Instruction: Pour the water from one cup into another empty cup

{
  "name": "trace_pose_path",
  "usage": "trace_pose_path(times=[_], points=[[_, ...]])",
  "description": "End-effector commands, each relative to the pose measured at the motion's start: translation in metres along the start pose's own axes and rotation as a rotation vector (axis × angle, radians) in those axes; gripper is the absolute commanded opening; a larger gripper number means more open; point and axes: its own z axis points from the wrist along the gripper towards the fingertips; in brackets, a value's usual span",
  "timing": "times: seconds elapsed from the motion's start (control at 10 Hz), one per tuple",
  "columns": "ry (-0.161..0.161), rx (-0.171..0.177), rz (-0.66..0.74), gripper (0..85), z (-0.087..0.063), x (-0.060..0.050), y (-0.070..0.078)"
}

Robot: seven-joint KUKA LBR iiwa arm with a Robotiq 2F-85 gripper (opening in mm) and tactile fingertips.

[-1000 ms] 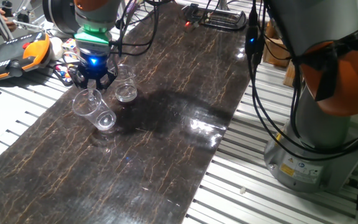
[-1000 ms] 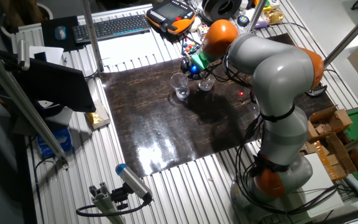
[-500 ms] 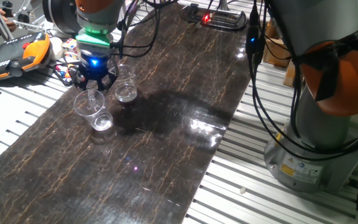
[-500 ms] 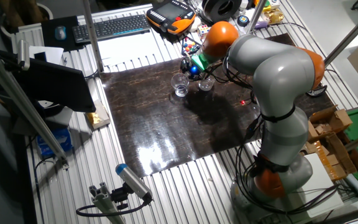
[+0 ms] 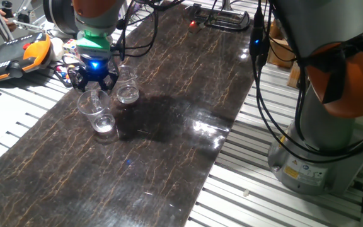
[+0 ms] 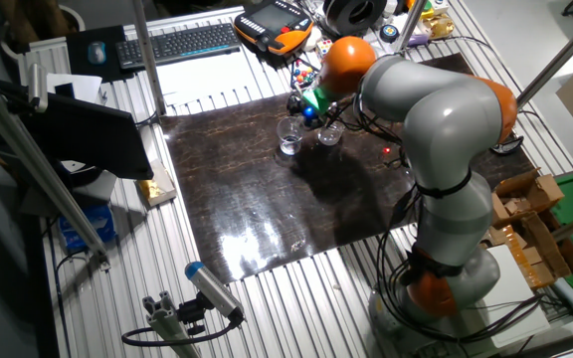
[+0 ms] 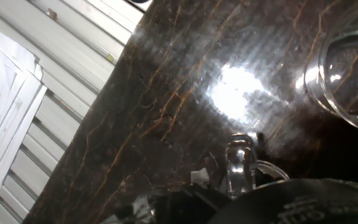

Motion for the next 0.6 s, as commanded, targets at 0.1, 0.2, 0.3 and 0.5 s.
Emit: trace_pose_path(times=[0.1,0.2,0.3,0.5], points=[[-0.012,0.023,-0.028,45.3,-0.0013,-0.0013,0.0006],[-0.019,0.04,-0.047,45.3,-0.0028,-0.0024,0.0015],[-0.027,0.058,-0.068,45.3,-0.0049,-0.004,0.0024],[-0.043,0.091,-0.119,45.0,-0.008,-0.0091,0.0047]])
